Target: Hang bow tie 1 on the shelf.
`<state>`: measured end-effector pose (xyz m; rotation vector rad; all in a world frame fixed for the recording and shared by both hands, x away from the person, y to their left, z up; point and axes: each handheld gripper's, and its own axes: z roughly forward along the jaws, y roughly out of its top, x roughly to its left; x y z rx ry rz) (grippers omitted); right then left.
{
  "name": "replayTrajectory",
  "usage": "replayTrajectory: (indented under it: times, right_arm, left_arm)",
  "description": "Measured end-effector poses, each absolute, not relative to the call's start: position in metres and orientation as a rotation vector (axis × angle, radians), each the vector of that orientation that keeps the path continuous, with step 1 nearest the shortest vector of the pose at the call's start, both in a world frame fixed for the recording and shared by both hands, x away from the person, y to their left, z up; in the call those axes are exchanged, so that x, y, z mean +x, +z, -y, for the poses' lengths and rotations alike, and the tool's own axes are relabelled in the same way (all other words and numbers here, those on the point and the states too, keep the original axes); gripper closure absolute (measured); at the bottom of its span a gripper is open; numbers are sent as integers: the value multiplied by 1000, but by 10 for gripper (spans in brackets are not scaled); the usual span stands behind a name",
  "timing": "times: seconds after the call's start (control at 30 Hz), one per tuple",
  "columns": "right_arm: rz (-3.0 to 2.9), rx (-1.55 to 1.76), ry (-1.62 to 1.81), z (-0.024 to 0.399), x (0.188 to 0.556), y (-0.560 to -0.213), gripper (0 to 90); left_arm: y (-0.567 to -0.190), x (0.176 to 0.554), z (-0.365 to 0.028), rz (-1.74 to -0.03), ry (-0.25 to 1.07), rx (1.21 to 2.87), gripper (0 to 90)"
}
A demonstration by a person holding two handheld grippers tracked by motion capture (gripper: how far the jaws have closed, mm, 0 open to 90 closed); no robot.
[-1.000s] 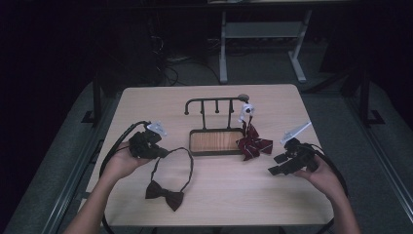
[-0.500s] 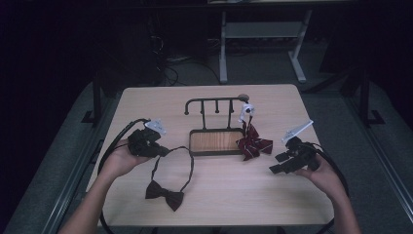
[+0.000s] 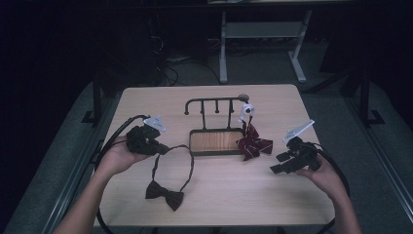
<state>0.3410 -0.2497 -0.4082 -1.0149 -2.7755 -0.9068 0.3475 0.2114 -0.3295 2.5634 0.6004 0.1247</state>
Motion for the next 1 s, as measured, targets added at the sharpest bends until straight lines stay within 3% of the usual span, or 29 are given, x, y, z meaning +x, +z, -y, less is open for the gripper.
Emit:
replayTrajectory:
  times: [1.0]
  right_arm:
    - [2783, -991, -947, 254, 338, -404, 386]
  left_arm:
    - [-290, 356, -200, -548, 163, 2560, 900]
